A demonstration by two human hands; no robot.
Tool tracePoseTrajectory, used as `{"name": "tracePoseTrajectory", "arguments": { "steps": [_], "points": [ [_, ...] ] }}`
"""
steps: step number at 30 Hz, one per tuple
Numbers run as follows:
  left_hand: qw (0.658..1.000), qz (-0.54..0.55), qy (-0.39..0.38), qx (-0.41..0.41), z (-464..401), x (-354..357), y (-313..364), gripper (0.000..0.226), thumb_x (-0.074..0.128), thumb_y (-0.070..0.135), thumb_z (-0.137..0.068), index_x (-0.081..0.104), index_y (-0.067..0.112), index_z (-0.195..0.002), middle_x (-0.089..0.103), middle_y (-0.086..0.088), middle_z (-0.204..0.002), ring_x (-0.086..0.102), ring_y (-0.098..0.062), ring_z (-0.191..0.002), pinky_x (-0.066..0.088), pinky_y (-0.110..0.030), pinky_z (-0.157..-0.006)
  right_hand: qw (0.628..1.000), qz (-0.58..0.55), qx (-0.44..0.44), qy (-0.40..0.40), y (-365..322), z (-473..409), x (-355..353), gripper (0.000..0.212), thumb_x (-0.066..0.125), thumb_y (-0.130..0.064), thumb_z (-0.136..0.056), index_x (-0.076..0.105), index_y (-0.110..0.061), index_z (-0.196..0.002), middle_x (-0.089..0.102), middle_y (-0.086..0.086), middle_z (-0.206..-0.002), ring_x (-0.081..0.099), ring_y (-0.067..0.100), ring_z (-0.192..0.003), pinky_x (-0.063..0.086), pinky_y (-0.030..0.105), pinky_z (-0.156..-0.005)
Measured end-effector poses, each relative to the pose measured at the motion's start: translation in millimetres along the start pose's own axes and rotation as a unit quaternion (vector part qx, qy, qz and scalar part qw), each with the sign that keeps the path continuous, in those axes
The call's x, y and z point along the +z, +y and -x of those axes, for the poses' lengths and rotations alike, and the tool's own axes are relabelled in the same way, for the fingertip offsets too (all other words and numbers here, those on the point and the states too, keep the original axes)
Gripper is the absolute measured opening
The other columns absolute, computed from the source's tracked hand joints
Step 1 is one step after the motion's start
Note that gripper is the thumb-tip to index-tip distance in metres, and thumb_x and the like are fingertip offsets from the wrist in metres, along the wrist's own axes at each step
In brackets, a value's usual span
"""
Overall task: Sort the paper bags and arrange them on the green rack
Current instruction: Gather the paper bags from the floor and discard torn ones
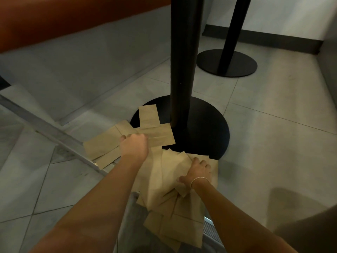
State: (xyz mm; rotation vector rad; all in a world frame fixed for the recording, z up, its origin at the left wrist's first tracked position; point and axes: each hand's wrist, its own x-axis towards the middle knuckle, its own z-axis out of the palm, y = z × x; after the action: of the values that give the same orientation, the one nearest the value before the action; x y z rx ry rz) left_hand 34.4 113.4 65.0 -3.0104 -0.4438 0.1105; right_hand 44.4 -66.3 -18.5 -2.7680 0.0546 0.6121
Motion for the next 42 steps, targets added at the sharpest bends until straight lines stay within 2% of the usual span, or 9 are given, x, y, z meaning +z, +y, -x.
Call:
{"name": "tracePoseTrajectory", "arguments": {
  "steps": [6,12,20,23,26,28,32,36,42],
  "points": [
    [1.000,0.026,0.009,-0.004,9.5,5.4,-3.9,0.036,0.043,0.000,-0.083,0.061,0.018,-0.109,0.066,-0.007,-0.101,0.061,-0.026,-0.099,0.034,-0.037,-0.103,0.999,0.002,0.020,0.045,-3.6,-7.3,9.6,0.075,0.075,-0.039,-0.073,0.035,-0.015,-0.132,0.045,0.009,-0.130,0.043,0.027,-0.121,0.038,0.037,-0.101],
    [0.999,0.039,0.020,-0.001,10.3,1.7,1.9,0.038,0.044,0.000,-0.084,0.060,0.017,-0.113,0.066,-0.008,-0.101,0.061,-0.026,-0.098,0.034,-0.038,-0.105,0.998,-0.015,-0.011,0.065,-2.3,-3.2,2.4,0.032,0.057,-0.013,-0.086,0.056,-0.017,-0.117,0.062,0.005,-0.109,0.055,0.023,-0.106,0.039,0.035,-0.097],
    [0.990,0.124,0.014,-0.062,13.7,-40.4,17.1,0.040,0.044,-0.001,-0.087,0.058,0.015,-0.120,0.062,-0.013,-0.105,0.060,-0.030,-0.098,0.043,-0.032,-0.084,0.967,-0.216,-0.022,0.130,-1.4,30.5,-75.0,0.020,0.043,-0.016,-0.095,0.053,-0.009,-0.112,0.061,0.014,-0.102,0.059,0.030,-0.093,0.047,0.034,-0.073],
    [0.973,0.212,0.015,-0.086,23.5,-78.3,27.7,0.044,0.042,-0.004,-0.087,0.056,0.013,-0.125,0.060,-0.018,-0.110,0.059,-0.034,-0.100,0.048,-0.036,-0.077,0.963,-0.222,-0.038,0.148,1.7,56.5,-109.8,0.015,0.042,-0.011,-0.093,0.053,-0.007,-0.102,0.060,0.016,-0.096,0.059,0.035,-0.092,0.051,0.041,-0.080],
    [0.961,0.257,0.039,-0.091,33.9,-119.8,41.2,0.042,0.043,0.001,-0.088,0.059,0.019,-0.123,0.060,-0.015,-0.112,0.058,-0.034,-0.103,0.048,-0.038,-0.079,0.963,-0.213,-0.042,0.162,7.8,81.8,-154.9,0.015,0.039,-0.004,-0.087,0.052,-0.007,-0.092,0.056,0.012,-0.084,0.059,0.032,-0.082,0.052,0.038,-0.074],
    [0.955,0.283,0.052,-0.070,41.5,-150.2,55.3,0.039,0.045,0.005,-0.091,0.059,0.021,-0.123,0.061,-0.012,-0.112,0.059,-0.030,-0.102,0.049,-0.038,-0.079,0.967,-0.189,-0.046,0.166,14.5,101.5,-190.8,0.020,0.039,-0.003,-0.086,0.055,-0.005,-0.097,0.058,0.013,-0.088,0.057,0.030,-0.083,0.046,0.031,-0.068],
    [0.943,0.326,0.066,-0.011,59.8,-213.9,93.3,0.035,0.051,0.007,-0.092,0.058,0.020,-0.124,0.057,-0.009,-0.120,0.055,-0.026,-0.108,0.047,-0.034,-0.085,0.976,-0.104,-0.055,0.184,35.2,146.5,-264.8,0.022,0.043,-0.006,-0.086,0.058,-0.008,-0.103,0.061,0.017,-0.108,0.057,0.034,-0.103,0.042,0.029,-0.075],
    [0.921,0.370,0.095,0.076,88.6,-267.8,137.9,0.028,0.057,0.010,-0.089,0.064,0.019,-0.114,0.060,-0.003,-0.115,0.051,-0.018,-0.102,0.038,-0.026,-0.080,0.977,-0.085,-0.050,0.191,76.6,200.6,-331.4,0.017,0.048,-0.011,-0.088,0.061,-0.011,-0.099,0.065,0.015,-0.099,0.064,0.031,-0.091,0.055,0.041,-0.084],
    [0.899,0.385,0.054,0.200,132.8,-313.2,185.5,0.022,0.067,0.017,-0.084,0.064,0.021,-0.106,0.058,0.004,-0.097,0.051,-0.011,-0.088,0.041,-0.021,-0.065,0.989,-0.036,-0.019,0.144,145.1,274.7,-374.6,0.018,0.054,-0.013,-0.089,0.063,-0.013,-0.104,0.069,0.010,-0.077,0.068,0.020,-0.065,0.058,0.029,-0.062]
  ]
}}
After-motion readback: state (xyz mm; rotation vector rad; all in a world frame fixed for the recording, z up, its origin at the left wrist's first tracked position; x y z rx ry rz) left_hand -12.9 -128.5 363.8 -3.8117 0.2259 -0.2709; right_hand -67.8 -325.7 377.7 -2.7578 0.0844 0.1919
